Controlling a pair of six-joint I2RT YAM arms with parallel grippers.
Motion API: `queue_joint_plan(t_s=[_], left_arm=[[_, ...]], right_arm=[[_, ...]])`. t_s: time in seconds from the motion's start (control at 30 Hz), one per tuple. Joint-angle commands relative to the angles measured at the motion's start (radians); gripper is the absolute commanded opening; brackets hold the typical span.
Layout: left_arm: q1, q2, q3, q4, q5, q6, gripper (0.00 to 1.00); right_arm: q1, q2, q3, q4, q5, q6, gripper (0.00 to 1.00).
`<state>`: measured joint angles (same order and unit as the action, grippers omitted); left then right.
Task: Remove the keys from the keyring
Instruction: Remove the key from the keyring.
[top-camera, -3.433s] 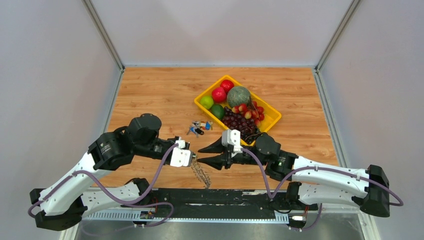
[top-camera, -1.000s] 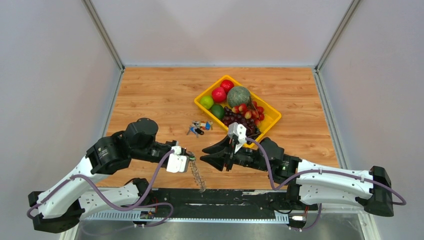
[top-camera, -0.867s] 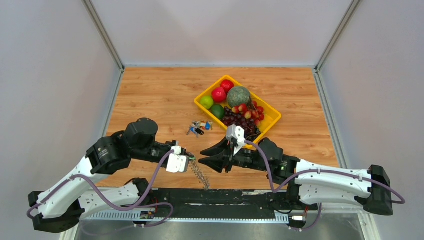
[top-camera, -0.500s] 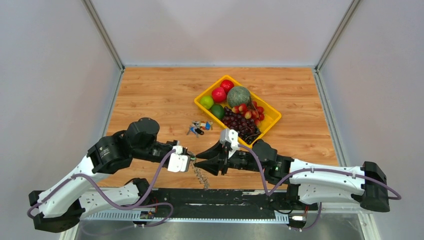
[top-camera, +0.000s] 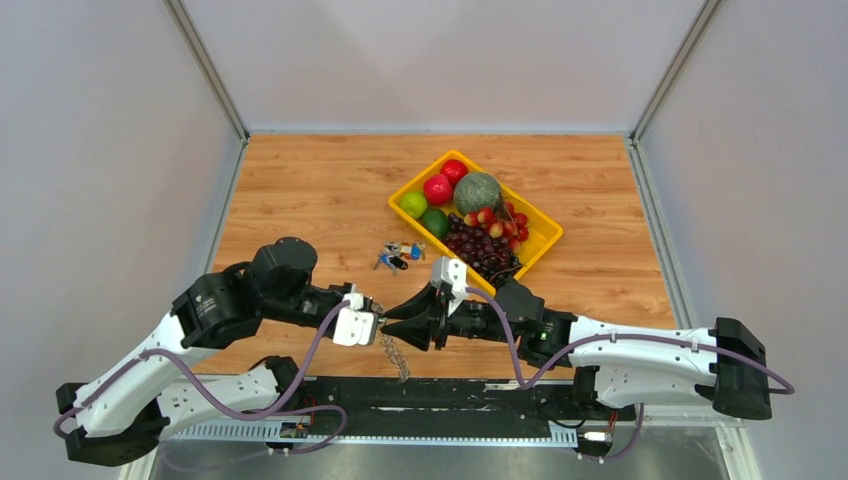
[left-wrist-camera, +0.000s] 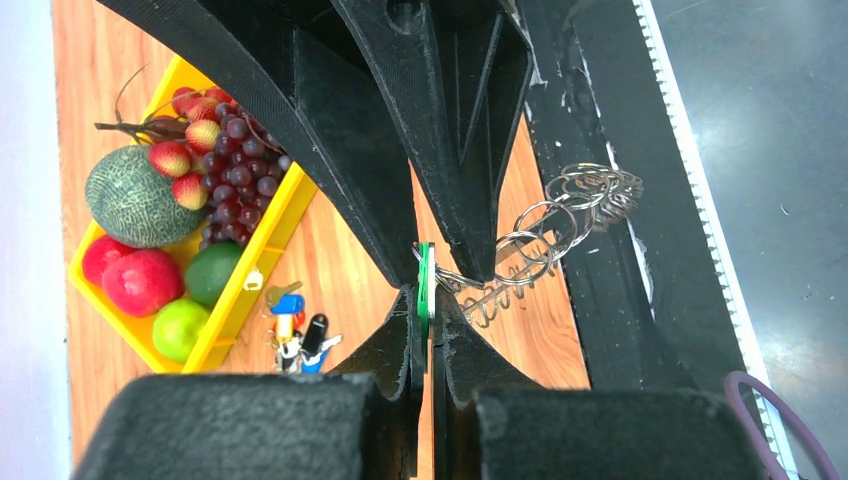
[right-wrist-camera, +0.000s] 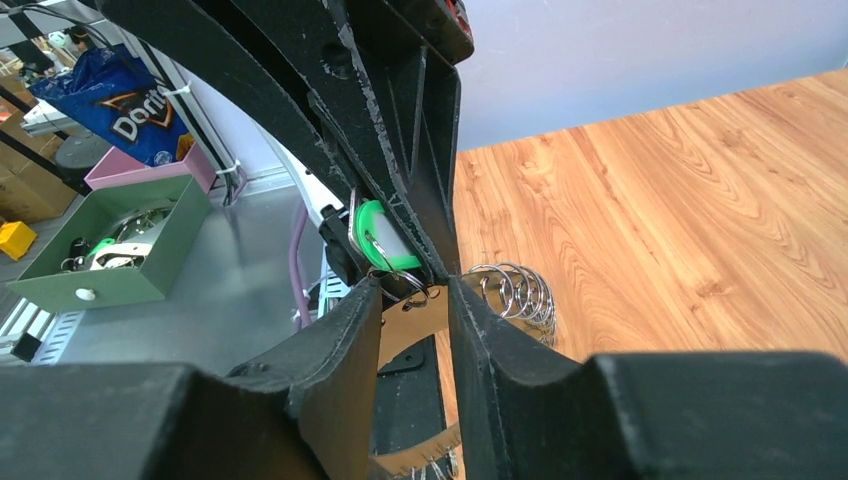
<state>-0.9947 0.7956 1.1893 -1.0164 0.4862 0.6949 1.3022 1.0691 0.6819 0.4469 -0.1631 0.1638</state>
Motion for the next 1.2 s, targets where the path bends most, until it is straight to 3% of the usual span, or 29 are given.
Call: queue_joint_plan(t_s=[0.0,0.2,0.4,0.73,0.97,1.07,1.17], left_arm=[[-0.01,-0.005,0.025,0.1,0.059,0.009,0.0],[-0.01,-0.02,0.028,0.098,0.051,0.012,0.0],[-0.01,-0.02,0.031,0.093,0.048,0.017,0.0],[-0.01,0.002,0.051,0.086,0.033,0.014,0.0],[-0.012,0.012,0.058,0.092,0.044,0.017,0.0],[-0.012,0.016,0.064,0.09,0.037,0.015,0.0],[-0.012,0.017,0.068,0.08,0.032,0.017,0.0]], right_arm=[[0.008,0.008,0.039,0.09,-0.014,0.021,0.35],[0.008,-0.032,0.025,0.089,-0.099,-0.003,0.26],[0.007,-0.056,0.018,0.071,-0.123,-0.013,0.01],[0.008,-0.06,0.018,0.04,-0.032,0.022,0.0],[0.008,-0.005,0.032,0.065,-0.077,0.041,0.3],[0.008,0.002,0.033,0.07,-0.062,0.047,0.36],[0.008,-0.001,0.026,0.077,-0.044,0.046,0.35]])
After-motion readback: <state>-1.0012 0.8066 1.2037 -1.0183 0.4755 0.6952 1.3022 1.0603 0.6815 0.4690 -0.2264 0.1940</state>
